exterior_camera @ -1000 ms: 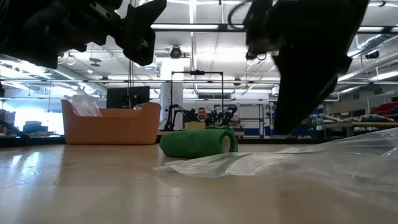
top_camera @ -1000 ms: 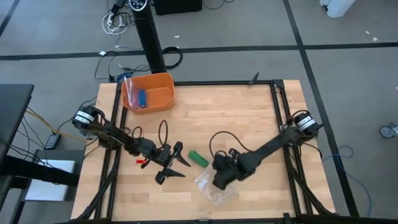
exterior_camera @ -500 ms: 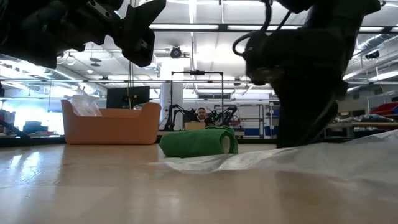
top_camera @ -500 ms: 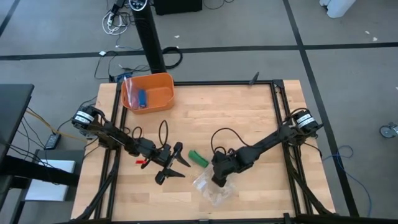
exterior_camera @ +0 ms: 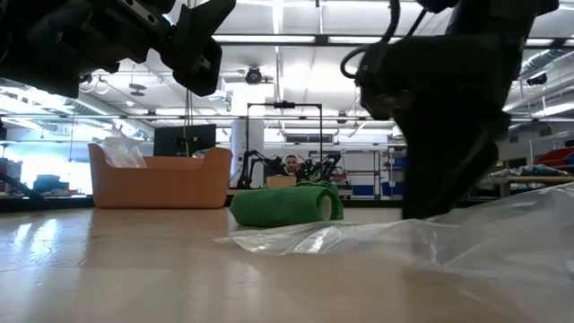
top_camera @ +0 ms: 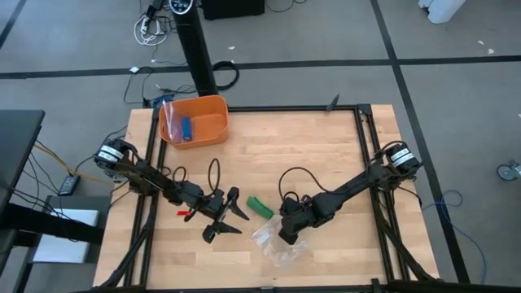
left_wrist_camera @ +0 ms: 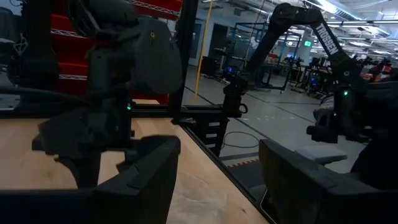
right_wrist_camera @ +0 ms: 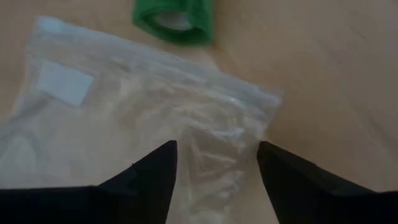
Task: Roll bandage
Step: Open the transparent zip bag
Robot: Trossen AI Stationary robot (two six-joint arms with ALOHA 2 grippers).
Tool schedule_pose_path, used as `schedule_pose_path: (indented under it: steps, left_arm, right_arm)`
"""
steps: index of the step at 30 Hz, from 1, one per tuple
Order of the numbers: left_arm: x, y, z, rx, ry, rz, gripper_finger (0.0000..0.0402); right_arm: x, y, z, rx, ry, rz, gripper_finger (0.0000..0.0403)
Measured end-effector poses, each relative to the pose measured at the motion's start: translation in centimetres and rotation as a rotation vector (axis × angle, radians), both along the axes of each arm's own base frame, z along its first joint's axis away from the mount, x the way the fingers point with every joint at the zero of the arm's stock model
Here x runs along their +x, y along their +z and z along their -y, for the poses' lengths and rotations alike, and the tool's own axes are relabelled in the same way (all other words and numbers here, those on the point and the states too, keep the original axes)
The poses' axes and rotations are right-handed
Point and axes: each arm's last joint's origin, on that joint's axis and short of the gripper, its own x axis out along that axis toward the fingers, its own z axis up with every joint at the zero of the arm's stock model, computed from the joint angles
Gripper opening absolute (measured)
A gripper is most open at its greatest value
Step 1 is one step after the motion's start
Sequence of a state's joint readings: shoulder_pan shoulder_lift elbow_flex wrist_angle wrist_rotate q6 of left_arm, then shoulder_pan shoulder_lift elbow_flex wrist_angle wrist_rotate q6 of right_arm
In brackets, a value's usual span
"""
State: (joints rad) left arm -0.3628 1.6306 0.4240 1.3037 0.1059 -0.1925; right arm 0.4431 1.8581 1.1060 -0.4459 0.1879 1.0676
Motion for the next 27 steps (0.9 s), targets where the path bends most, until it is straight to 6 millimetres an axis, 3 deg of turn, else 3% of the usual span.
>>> schedule_pose_path:
  steps: [3,9,15,22,27]
  left_arm:
    - [0.0,0.0,0.1,-0.001,-0.001,0.003,0.0232]
    - [-0.1,0.2,0.1,-0.009,0.009,0.021,0.0232]
    - [0.1,0.5,-0.4,-0.012,0.181,0.045,0.0232]
    - [-0.2,1.9,-0.7,-0.043,0.271,0.197,0.0232]
    - [-0.3,2.3,-0.7,-0.039,0.269,0.239,0.0232]
  right_arm:
    - [0.1,-0.4,0.0,-0.024,0.002,-0.001,0.0183]
    - [0.0,-0.5,-0.3,-0.121,0.059,0.021,0.0018]
    - [-1.0,3.4,-2.0,-0.237,0.081,0.058,0.0004]
    - [-3.6,11.7,-5.6,-0.539,0.035,0.282,0.0002]
    - [-5.0,16.2,-7.9,-0.715,0.057,0.456,0.0002]
